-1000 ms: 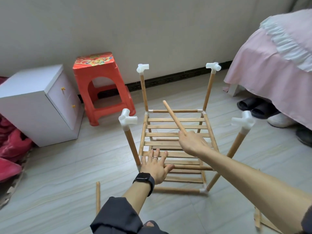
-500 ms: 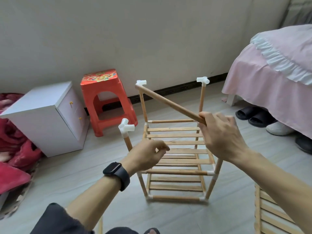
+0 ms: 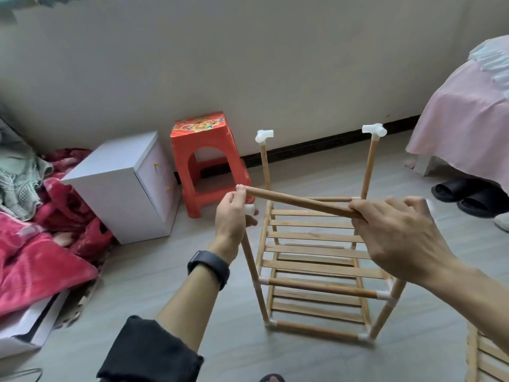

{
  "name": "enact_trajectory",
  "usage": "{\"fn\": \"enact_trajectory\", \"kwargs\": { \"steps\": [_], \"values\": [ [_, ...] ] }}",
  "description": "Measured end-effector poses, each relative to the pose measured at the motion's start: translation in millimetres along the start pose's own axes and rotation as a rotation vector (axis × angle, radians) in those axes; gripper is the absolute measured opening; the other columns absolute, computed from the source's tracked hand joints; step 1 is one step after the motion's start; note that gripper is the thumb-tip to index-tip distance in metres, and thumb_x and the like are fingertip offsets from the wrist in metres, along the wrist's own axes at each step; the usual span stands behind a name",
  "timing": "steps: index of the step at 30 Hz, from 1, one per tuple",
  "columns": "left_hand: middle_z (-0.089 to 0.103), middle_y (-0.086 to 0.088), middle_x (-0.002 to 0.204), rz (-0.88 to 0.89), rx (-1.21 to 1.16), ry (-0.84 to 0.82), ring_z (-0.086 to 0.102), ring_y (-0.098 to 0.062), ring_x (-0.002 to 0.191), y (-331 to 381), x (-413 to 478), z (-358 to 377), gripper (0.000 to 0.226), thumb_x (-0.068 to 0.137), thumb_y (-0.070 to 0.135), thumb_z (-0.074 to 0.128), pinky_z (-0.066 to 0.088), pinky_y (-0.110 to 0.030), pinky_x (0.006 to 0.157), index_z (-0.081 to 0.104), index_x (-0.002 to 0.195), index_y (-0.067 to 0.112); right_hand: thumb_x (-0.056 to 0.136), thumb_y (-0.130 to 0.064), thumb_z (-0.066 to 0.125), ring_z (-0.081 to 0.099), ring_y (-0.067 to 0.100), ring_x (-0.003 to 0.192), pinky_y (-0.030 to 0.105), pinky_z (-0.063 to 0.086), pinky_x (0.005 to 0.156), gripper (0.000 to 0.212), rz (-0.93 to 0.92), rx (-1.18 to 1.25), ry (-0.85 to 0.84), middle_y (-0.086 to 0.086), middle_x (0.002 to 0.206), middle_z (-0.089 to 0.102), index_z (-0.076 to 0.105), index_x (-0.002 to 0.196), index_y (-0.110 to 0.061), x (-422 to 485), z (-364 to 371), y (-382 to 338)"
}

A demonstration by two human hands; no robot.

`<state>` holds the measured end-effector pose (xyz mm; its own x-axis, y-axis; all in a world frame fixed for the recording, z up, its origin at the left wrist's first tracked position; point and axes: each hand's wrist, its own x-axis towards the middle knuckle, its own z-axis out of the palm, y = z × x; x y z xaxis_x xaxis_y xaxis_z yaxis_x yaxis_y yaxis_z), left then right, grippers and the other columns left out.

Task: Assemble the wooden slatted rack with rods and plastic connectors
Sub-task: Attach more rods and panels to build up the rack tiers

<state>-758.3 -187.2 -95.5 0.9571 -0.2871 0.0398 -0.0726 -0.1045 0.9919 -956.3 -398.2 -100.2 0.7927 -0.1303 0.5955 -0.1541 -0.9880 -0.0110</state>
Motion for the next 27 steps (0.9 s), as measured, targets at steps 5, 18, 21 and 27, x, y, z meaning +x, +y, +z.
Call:
{"fn": "enact_trajectory", "kwargs": {
  "steps": [5,18,21,27],
  "values": [
    [0.041,0.007,0.055,0.007,-0.109,-0.05,0.037,-0.009,0.047,-9.0,8.6,-10.3,0.04,0.107,0.037,0.04,0.038,-0.026,0.053,0.049,0.072,0.02,0.095,-0.043,0.054,0.062,0.023,0.067,0.035,0.028,0.074,0.033,0.018,0.05,0.059,-0.006,0.073,0.069,0.072,0.101,-0.017,-7.2,-12.3,5.7],
    [0.04,0.01,0.045,-0.011,-0.166,0.002,0.036,-0.009,0.043,-6.3,8.8,-2.8,0.036,0.105,0.033,0.043,0.035,-0.028,0.052,0.055,0.076,0.015,0.095,-0.048,0.051,0.055,0.025,0.071,0.046,0.039,0.077,0.036,0.058,0.039,0.073,-0.009,0.068,0.064,0.074,0.099,-0.019,-20.9,-23.4,18.4],
    [0.041,0.009,0.045,-0.005,-0.166,0.007,0.036,-0.01,0.044,-6.8,8.1,-3.6,0.038,0.105,0.034,0.043,0.035,-0.029,0.052,0.055,0.074,0.016,0.095,-0.048,0.05,0.054,0.024,0.068,0.045,0.039,0.076,0.037,0.033,0.045,0.066,-0.008,0.069,0.066,0.074,0.099,-0.019,-22.6,-23.2,17.8],
    [0.041,0.009,0.045,-0.019,-0.184,0.02,0.036,-0.009,0.044,-7.4,6.1,-2.7,0.039,0.104,0.034,0.044,0.035,-0.025,0.05,0.054,0.072,0.016,0.098,-0.046,0.046,0.048,0.017,0.052,0.035,0.029,0.068,0.037,-0.044,0.07,-0.008,-0.01,0.057,0.054,0.074,0.095,-0.022,-27.7,-20.7,14.6]
  ]
}}
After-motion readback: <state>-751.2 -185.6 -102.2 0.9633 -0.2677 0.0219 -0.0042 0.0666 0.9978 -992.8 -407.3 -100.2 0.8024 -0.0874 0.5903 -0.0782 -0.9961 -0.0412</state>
